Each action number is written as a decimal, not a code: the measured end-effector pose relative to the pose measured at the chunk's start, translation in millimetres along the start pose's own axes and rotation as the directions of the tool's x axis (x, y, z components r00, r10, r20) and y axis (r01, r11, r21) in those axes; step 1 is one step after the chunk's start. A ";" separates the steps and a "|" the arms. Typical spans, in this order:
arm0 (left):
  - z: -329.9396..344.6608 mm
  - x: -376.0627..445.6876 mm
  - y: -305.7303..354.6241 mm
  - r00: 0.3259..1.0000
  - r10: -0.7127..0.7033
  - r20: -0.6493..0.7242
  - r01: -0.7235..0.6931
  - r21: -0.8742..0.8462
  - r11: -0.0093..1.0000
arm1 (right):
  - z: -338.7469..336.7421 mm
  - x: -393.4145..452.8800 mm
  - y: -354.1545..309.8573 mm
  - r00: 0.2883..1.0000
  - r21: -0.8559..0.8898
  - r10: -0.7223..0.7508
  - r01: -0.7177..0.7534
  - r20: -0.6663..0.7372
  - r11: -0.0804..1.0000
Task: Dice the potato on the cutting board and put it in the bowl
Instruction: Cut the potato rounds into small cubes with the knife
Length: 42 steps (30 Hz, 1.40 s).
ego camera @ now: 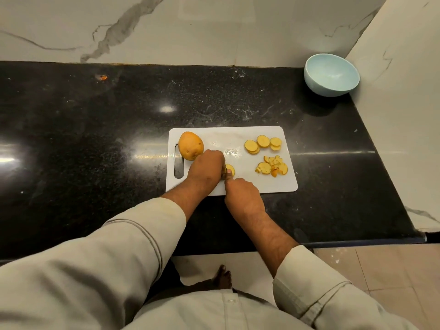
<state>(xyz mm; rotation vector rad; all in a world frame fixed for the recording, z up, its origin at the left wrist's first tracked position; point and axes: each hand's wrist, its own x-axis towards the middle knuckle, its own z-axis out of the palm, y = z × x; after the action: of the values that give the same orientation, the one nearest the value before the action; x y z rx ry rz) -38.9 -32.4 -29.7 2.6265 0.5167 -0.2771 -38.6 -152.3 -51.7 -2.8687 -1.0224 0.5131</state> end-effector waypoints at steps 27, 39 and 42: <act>24.7 -15.2 -19.7 0.990 -0.023 -0.140 -0.017 -0.277 0.961 | 9.8 -25.1 -0.3 0.996 0.048 0.070 -0.068 -0.058 0.997; 13.7 -6.5 -14.6 1.000 -0.010 -0.029 0.005 -0.161 0.987 | 16.8 -11.9 -2.1 0.997 0.021 0.025 -0.024 -0.076 0.999; 11.1 -2.8 -14.6 1.000 -0.014 0.002 0.014 -0.133 0.991 | 15.1 -7.4 -2.5 0.998 -0.002 0.004 -0.004 -0.056 1.000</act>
<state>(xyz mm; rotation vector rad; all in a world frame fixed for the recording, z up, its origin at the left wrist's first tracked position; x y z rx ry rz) -48.5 -26.3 -44.3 2.4942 0.5348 -0.2397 -50.5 -155.9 -63.3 -2.8702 -1.0095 0.4294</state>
